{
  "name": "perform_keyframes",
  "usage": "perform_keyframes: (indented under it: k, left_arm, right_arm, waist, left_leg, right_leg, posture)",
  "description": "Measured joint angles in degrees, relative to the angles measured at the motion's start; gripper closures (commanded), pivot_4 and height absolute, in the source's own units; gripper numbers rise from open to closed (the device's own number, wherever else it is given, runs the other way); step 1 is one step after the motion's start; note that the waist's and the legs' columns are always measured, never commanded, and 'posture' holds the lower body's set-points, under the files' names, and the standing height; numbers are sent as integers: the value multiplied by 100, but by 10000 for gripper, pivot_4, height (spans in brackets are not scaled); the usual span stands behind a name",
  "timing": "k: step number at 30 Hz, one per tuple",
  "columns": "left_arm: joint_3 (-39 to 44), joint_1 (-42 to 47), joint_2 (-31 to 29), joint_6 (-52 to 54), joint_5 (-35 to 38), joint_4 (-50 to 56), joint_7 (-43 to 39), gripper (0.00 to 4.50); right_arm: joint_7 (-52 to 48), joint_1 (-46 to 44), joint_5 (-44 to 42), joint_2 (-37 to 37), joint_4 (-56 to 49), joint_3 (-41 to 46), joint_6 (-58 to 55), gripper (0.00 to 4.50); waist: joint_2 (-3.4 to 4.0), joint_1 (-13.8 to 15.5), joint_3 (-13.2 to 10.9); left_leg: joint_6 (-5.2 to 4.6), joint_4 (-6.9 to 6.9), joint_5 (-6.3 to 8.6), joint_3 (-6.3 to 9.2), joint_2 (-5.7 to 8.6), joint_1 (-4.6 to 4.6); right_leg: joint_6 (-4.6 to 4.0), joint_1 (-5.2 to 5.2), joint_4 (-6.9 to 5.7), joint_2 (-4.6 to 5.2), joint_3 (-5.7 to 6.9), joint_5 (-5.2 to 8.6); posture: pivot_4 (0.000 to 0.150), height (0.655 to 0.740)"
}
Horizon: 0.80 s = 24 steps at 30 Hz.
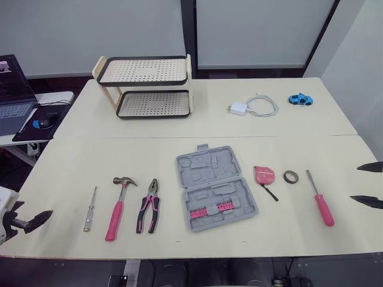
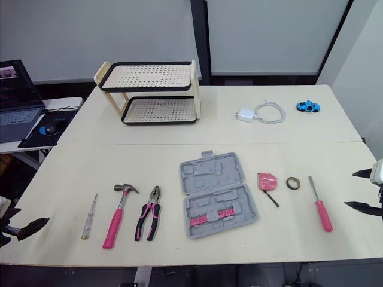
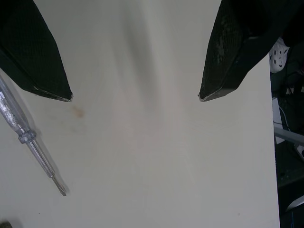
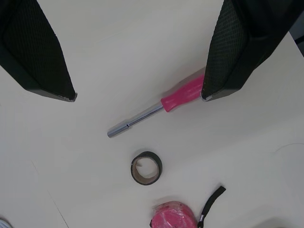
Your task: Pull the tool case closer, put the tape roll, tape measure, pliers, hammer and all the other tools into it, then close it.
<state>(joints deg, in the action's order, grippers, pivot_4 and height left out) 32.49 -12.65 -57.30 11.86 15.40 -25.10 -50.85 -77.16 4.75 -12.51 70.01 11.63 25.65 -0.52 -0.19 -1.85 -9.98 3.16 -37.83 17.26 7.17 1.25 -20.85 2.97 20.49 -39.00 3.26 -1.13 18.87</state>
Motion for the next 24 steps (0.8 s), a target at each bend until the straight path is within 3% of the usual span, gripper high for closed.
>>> perform_keyframes:
  k: [24]
  left_arm:
    - [66, 213, -9, -26, 127, -178, -241, 518]
  right_arm:
    - [123, -127, 4, 0, 214, -12, 114, 0]
  waist:
    - [0, -1, 0]
  left_leg:
    - [0, 0, 0, -1, 1, 0]
  right_leg:
    - [0, 0, 0, 0, -1, 0]
  posture:
    - [1500, 7400]
